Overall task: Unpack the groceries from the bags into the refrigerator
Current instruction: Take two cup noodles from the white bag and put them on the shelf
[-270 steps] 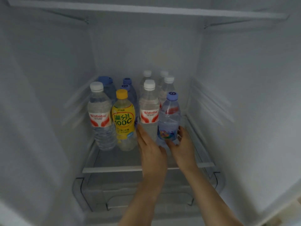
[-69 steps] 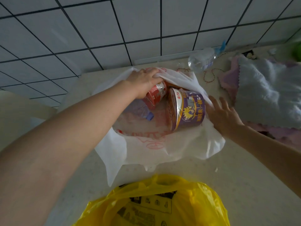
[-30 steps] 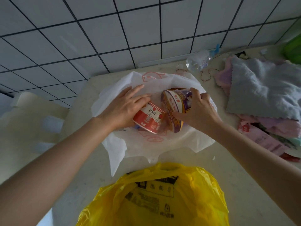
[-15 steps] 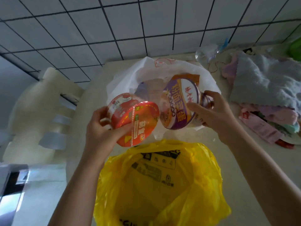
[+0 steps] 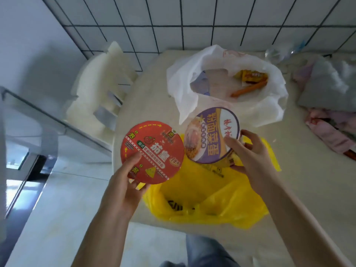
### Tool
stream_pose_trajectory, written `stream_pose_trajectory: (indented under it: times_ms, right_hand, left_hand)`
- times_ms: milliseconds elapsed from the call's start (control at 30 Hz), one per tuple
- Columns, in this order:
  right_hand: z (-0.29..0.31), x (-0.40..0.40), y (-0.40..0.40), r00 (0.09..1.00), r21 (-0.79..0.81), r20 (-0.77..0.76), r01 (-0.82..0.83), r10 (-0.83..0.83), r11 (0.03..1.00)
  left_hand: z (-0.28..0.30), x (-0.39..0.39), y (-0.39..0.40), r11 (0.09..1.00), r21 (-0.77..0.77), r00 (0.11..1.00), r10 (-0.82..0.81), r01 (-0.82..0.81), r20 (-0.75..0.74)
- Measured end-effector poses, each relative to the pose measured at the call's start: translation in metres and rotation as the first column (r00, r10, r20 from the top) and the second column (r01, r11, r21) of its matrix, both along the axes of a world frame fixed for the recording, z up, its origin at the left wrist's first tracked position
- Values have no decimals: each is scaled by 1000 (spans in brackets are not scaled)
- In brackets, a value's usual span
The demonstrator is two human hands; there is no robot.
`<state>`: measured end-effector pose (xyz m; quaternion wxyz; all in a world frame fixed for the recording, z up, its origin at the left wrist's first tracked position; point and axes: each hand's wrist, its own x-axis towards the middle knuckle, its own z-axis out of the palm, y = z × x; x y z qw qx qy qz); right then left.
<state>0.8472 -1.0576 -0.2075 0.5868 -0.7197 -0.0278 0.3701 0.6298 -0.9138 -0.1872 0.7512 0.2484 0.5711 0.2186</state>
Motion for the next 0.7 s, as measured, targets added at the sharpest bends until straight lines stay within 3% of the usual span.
stream_pose_trajectory:
  times_ms: [400, 700]
  right_hand:
    - [-7, -220, -58, 956, 13, -26, -291, 291, 957]
    - [-13, -365, -77, 791, 45, -27, -610, 612, 791]
  left_hand:
    - [5, -232, -128, 942, -109, 948, 319, -318, -7]
    - [4, -394, -225, 774, -91, 779, 626, -627, -34]
